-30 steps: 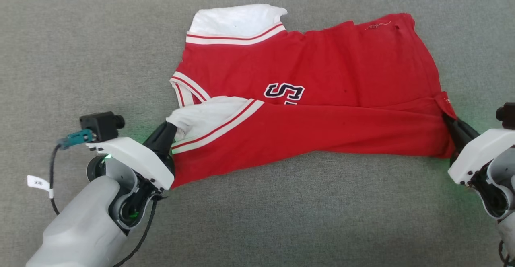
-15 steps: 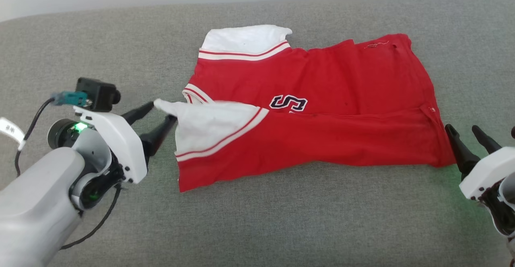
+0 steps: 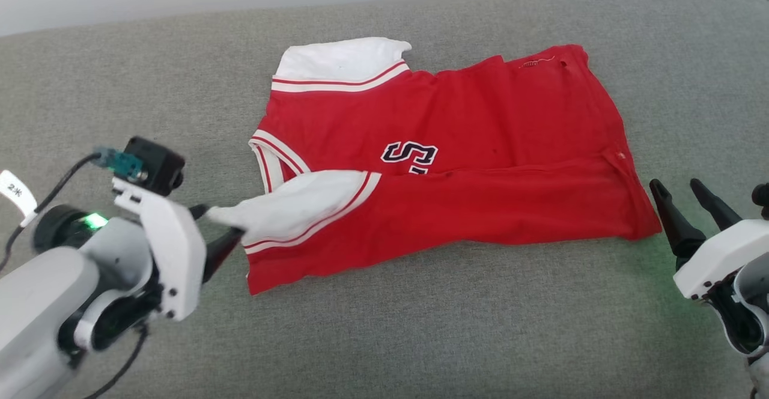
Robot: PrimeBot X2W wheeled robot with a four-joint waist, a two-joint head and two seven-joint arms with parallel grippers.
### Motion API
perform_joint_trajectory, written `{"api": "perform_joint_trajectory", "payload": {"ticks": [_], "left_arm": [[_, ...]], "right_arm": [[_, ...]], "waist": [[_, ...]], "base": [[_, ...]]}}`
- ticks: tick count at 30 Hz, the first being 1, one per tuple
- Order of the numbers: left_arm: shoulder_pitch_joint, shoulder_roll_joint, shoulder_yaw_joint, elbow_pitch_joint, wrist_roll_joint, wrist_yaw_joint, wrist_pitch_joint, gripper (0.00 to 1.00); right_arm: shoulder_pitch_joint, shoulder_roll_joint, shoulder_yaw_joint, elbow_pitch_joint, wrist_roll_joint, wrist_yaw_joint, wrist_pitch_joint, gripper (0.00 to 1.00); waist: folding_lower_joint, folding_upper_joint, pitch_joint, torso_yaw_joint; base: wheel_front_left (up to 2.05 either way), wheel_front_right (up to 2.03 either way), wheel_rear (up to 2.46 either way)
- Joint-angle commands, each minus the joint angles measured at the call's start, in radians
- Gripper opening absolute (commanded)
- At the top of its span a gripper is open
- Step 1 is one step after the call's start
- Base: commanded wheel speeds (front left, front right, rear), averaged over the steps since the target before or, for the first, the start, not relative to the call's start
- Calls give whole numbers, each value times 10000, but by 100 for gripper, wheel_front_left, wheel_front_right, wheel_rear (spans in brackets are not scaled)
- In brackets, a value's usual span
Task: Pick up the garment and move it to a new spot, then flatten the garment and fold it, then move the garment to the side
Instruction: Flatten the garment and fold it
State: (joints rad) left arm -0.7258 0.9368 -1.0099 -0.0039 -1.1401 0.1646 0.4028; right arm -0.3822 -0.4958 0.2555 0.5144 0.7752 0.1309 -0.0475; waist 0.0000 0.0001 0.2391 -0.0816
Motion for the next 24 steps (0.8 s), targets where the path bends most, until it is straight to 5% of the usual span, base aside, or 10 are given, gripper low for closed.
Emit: {"api": "perform_joint_trajectory", "payload": {"ticks": [1, 7, 15, 24], "left_arm": [[-54, 145, -66, -48, 219, 172, 129, 100], [-198, 477, -281, -322, 642, 575, 565, 100], [235, -84, -192, -880, -775, 411, 1174, 100], [-117, -957, -525, 808, -1059, 221, 1964, 100]], "right_arm": [[81, 91, -44, -93, -56, -6, 21, 100], [213, 199, -205, -225, -169, -6, 93, 100], [179, 358, -454, -421, -300, -6, 148, 100], [-197, 496, -337, -638, -349, -6, 220, 100]], "waist": [[0, -1, 18, -31], [0, -1, 91, -70], [0, -1, 319, -66], [0, -1, 828, -403]], "base": [[0, 0, 0], [0, 0, 0], [0, 0, 0], [0, 0, 0]]}}
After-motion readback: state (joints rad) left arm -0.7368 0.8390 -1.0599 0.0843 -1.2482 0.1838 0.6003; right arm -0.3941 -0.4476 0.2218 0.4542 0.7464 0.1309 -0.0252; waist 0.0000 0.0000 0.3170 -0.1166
